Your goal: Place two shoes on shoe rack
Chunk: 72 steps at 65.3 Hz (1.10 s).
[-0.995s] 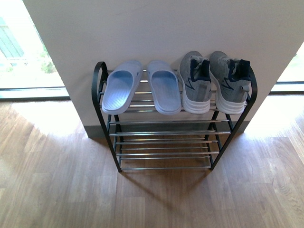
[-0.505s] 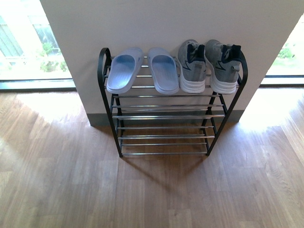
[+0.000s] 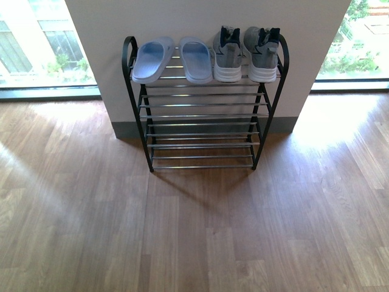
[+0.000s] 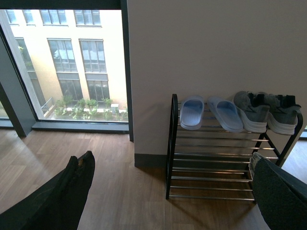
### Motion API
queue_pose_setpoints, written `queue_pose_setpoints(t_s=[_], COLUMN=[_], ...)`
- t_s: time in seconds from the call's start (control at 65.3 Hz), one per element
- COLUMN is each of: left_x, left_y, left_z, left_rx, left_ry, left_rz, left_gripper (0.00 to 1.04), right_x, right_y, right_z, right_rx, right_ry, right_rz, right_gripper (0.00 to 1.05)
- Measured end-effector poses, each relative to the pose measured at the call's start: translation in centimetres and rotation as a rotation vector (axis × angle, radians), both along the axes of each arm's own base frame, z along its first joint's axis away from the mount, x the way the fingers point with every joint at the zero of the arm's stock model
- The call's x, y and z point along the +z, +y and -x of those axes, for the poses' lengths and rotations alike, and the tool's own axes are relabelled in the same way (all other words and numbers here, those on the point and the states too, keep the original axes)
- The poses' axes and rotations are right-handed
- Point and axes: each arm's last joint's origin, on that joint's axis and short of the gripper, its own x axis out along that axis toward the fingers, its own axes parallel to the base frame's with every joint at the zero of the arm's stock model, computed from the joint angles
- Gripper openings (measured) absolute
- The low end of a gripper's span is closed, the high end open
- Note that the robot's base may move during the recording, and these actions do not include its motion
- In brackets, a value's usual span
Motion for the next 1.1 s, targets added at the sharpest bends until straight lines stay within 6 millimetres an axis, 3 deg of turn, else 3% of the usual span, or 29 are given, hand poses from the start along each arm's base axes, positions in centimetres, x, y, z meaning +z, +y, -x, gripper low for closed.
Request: queue_pose_setpoints(t_s=[1.103], left_x=[0.0], left_y=[0.0], left_z=[0.0], left_rx=[0.0], left_ry=[0.0], left_rz=[0.0], left_gripper=[0.95], right_x=[0.0], right_y=[0.0], right_z=[0.0], right_rx=[0.0], right_ry=[0.0], right_rz=[0.0], right_gripper=[0.96])
